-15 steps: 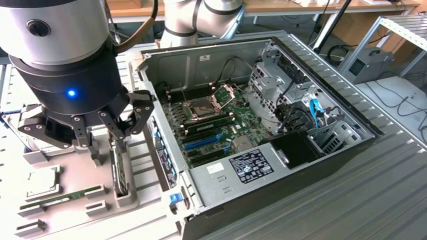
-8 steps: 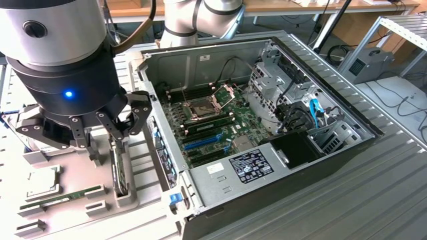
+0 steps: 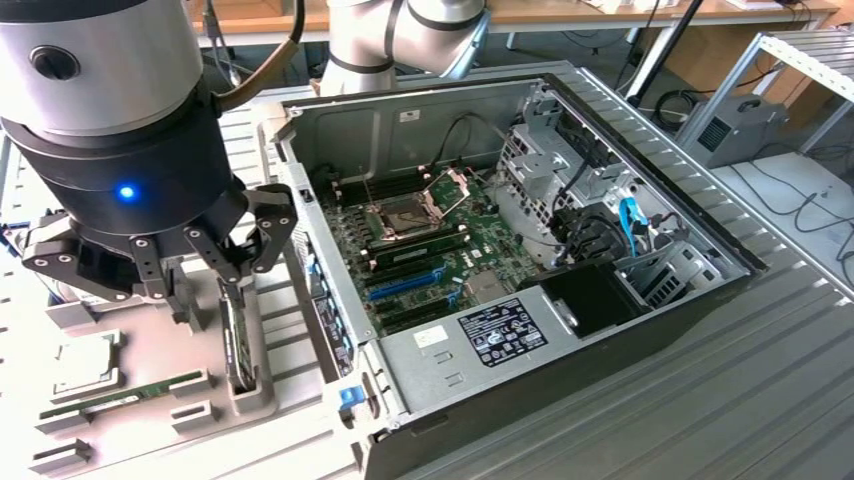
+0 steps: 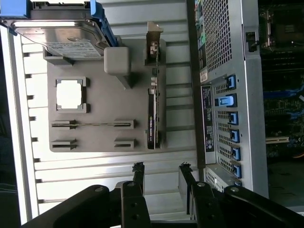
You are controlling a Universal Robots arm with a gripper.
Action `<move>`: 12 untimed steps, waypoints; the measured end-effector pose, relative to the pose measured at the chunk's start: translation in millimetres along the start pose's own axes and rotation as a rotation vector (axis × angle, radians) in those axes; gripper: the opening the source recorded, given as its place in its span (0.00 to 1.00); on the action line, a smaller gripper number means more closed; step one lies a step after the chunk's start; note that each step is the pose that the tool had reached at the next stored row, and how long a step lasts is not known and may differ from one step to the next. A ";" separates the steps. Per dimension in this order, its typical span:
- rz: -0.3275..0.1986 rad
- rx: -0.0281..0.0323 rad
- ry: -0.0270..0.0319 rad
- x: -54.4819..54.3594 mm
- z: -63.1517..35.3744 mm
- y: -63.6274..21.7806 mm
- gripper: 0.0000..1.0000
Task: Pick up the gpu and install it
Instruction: 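Pick up the gpu and move the gpu toward the slot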
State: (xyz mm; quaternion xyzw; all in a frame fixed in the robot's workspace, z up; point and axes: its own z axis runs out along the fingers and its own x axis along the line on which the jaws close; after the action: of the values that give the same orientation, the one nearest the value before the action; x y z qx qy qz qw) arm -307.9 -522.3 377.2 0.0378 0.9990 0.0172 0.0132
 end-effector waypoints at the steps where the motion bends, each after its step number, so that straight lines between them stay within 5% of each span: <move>1: 0.000 0.0000 0.0000 0.4 0.1 0.0 0.42; 12: 0.000 0.0000 0.0001 1.5 3.5 -0.2 0.42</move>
State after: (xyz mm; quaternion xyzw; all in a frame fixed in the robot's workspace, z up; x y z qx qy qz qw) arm -309.3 -522.3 373.7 0.0378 0.9990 0.0172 0.0132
